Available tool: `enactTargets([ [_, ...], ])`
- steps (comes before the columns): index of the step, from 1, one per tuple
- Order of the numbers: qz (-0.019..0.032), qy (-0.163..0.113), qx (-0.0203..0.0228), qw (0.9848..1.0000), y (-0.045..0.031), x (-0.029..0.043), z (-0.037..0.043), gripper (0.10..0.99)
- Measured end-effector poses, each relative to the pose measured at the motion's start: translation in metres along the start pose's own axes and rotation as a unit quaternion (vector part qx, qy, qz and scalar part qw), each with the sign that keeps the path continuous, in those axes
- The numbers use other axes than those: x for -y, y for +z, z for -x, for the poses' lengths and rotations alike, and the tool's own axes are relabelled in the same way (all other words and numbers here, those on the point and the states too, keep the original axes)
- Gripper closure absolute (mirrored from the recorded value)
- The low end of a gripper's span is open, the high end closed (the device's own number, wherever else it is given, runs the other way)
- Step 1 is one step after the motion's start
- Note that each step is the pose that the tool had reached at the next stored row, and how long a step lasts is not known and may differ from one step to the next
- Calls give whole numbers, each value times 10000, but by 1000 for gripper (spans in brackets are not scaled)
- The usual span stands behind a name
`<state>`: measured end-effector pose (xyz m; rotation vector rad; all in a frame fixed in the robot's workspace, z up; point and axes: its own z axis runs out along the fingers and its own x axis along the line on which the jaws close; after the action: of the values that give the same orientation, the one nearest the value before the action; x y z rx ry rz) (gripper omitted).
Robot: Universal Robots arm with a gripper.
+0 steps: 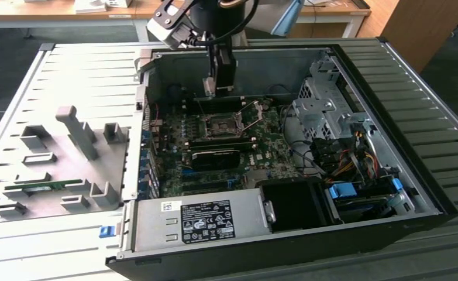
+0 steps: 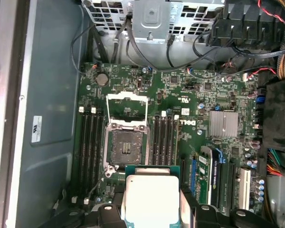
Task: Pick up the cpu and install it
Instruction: 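Place the cpu into insertion slot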
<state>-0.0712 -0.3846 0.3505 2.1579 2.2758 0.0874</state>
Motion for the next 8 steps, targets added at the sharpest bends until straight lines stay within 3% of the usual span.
enactTargets([
  [8,1,15,2,10000,21,-15,-36,549],
])
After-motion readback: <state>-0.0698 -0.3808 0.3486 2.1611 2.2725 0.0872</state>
